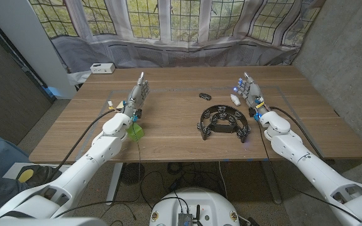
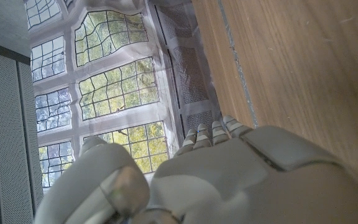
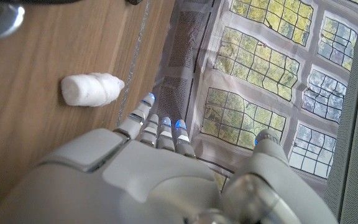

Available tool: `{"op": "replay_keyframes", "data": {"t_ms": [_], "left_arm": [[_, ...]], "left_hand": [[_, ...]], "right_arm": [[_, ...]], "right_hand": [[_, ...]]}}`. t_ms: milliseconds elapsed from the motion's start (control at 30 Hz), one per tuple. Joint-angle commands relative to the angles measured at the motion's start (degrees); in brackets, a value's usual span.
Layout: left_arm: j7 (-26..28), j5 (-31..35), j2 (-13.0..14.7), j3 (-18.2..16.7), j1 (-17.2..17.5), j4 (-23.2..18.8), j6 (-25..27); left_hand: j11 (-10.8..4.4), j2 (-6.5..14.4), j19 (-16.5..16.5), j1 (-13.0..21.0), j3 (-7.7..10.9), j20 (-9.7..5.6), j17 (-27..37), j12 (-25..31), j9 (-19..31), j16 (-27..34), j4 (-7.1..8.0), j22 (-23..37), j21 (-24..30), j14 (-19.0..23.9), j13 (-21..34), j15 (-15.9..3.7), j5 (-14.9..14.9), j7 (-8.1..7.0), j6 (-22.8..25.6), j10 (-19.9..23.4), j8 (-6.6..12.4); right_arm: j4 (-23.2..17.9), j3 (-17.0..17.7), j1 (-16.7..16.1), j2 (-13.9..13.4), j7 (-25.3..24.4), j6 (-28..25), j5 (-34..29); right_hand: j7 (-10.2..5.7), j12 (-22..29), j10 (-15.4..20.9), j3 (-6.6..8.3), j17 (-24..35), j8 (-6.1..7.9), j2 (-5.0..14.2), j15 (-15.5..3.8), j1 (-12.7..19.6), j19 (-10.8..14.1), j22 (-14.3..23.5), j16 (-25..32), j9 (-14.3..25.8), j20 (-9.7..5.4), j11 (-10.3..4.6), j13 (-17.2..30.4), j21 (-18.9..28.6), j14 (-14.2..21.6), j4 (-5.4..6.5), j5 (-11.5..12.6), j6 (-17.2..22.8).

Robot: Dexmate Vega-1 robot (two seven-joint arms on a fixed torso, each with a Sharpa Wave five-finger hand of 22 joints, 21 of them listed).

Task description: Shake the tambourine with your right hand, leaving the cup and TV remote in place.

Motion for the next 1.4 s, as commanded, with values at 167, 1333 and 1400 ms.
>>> {"op": "replay_keyframes", "data": {"t_ms": [167,1333,1400], "left_arm": [[1.48,0.67,0.45,-0.31,0.99,-1.83,-0.44],[1.68,2.75,1.02,-0.26,3.00,-3.81,-3.90],[1.59,3.19,1.20,-0.05,2.79,-3.79,-3.87]], "left_hand": [[0.56,0.27,-0.50,0.72,-0.38,0.00,0.14,0.40,0.09,0.39,-0.22,0.31,0.30,0.27,0.06,0.64,0.29,0.39,0.36,0.52,0.45],[0.64,1.82,6.64,3.08,0.42,1.27,0.08,2.46,0.11,1.65,-1.57,0.27,1.87,8.49,0.04,0.51,-0.28,0.31,9.97,8.97,1.87],[0.75,1.89,7.16,3.20,0.46,1.38,0.08,2.55,0.11,1.69,-1.64,0.26,1.95,9.00,0.04,0.67,-0.32,0.49,10.63,9.45,1.95]], "right_arm": [[4.06,-0.23,0.93,1.36,2.52,6.55,-1.50],[-8.40,2.38,-8.16,-2.75,-1.27,10.51,-2.82],[-8.79,2.58,-8.52,-2.78,-1.26,11.06,-2.80]], "right_hand": [[-0.41,0.38,0.53,0.36,0.24,0.43,0.06,0.32,0.58,0.46,0.25,0.32,0.12,0.03,0.03,0.16,0.18,0.20,-0.15,0.25,0.70],[-0.54,0.98,3.91,0.10,0.46,0.94,0.53,0.14,0.78,3.01,0.31,1.11,0.25,0.20,0.21,0.37,0.39,2.90,-0.25,0.06,3.30],[-0.58,0.97,3.94,0.09,0.47,0.93,0.56,0.14,0.80,3.00,0.31,1.09,0.25,0.21,0.19,0.38,0.37,2.89,-0.25,0.06,3.34]]}}
